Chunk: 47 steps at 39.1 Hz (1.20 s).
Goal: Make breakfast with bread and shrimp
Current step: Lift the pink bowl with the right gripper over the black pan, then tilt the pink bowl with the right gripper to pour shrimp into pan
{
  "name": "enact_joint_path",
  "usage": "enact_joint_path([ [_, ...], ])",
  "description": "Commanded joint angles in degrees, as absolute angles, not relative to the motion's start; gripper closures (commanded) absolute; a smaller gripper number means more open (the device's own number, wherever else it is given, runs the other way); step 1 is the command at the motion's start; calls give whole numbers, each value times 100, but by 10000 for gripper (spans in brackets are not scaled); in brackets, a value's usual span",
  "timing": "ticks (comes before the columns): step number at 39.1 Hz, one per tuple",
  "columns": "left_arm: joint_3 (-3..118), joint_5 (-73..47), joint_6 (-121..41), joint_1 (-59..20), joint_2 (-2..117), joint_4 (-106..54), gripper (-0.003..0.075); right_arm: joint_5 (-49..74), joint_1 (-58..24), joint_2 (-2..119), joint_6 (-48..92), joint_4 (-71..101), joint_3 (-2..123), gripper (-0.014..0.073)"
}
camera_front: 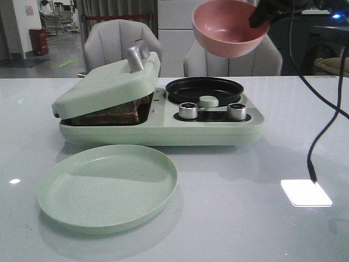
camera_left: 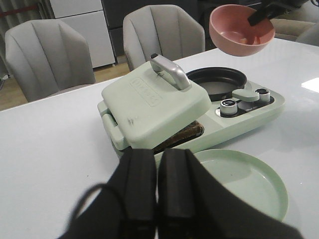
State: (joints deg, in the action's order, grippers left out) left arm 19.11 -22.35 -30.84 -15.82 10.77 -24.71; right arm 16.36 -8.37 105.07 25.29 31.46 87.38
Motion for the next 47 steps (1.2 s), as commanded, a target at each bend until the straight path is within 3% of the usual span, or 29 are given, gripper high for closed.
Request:
enact_joint_path([
  [1,2070,-1859,-3013,-1603,1122,-2595,606,486,-977,10322,2581,3203,8954,451],
  [10,2070,-1859,-3013,-1603,1122,-2595,606,-1218,-1311,10695,2587,2791,8816,451],
  [30,2070,-1859,-3013,-1603,1122,-2595,606,-7332,-1562,11851,2307,474,7399,451],
  [40,2070,-1859,-3013,-1603,1122,-2595,606,-7433,-1562,11984,2816,-624,7412,451],
  [47,2070,-1859,-3013,-1603,1122,-2595,606,-7433,-1562,11984,4944,-980,7432,451],
])
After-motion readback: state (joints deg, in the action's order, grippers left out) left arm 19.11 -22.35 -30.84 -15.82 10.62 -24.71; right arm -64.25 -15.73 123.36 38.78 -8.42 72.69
